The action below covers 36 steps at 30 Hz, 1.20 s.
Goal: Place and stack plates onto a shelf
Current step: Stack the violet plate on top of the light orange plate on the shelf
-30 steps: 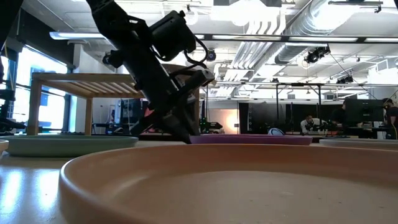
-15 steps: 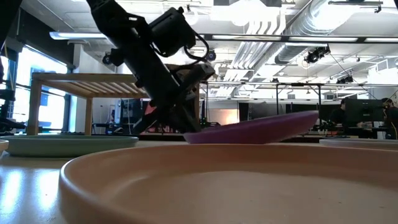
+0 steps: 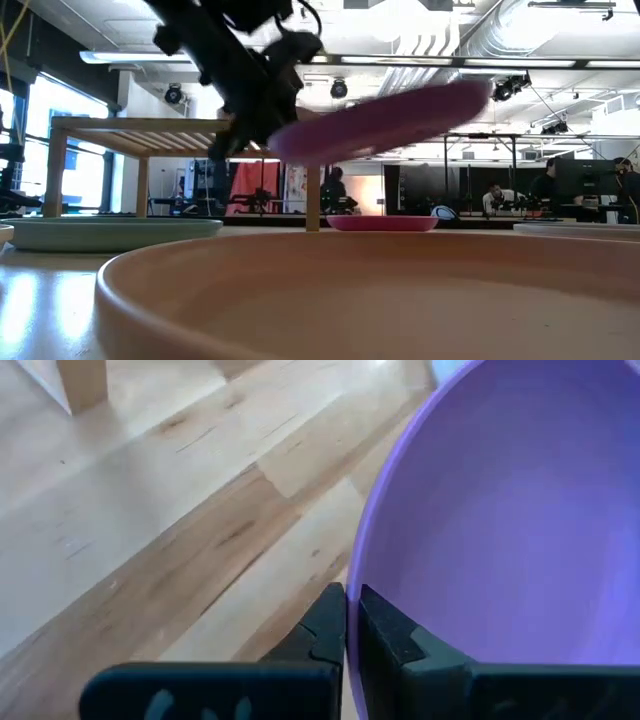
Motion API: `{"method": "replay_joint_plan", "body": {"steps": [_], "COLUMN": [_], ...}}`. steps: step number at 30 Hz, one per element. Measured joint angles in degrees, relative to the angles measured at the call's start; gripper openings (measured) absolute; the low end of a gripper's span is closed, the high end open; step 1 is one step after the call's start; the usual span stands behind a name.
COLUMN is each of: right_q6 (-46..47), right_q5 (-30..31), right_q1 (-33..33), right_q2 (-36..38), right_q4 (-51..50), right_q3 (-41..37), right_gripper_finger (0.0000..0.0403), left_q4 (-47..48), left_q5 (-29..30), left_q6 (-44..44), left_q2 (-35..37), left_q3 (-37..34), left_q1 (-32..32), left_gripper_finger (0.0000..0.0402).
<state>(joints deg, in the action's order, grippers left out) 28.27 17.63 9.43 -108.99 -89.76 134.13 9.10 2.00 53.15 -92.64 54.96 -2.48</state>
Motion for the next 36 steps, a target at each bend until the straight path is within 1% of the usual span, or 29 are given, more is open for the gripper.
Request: {"method": "replay_joint_plan", "body": {"steps": [8, 17, 20, 23, 28, 31, 36], "right_q6": [0.32, -0.07, -0.08, 0.19, 0.22, 0.22, -0.63], "right_q5": [2.93, 3.42, 3.82, 5.03, 9.18, 8.74, 8.71], "right_q1": [-0.01, -1.20, -1.42, -1.56, -1.81, -2.76, -5.84], "right_q2": [0.00, -0.02, -0.02, -0.02, -0.02, -0.02, -0.02], "right_q4": [0.95, 3.44, 4.21, 4.64, 7.08, 9.26, 12.02], "right_q3": [0.00, 0.02, 0.02, 0.02, 0.02, 0.02, 0.02], "right_gripper_finger": [0.0056, 0.0054, 0.0063, 0.0081, 0.0115, 0.0122, 0.0124], "left_q4": [11.63, 22.59, 25.63, 27.91, 32.68, 33.65, 34.00], "left_q5": [1.90, 2.84, 3.27, 3.66, 4.31, 5.99, 10.88], "left_q6": [-3.26, -7.04, -7.97, -8.51, -9.92, -10.27, -11.85], "left_q2": [9.45, 19.68, 22.71, 25.11, 28.86, 30.70, 33.18], "left_q3": [0.00, 0.00, 0.00, 0.00, 0.00, 0.00, 0.00], "left_q1": [-0.07, 0.15, 0.46, 0.78, 1.81, 2.49, 4.45], "left_gripper_finger": [0.0001, 0.0001, 0.0001, 0.0001, 0.0001, 0.0001, 0.0001]}}
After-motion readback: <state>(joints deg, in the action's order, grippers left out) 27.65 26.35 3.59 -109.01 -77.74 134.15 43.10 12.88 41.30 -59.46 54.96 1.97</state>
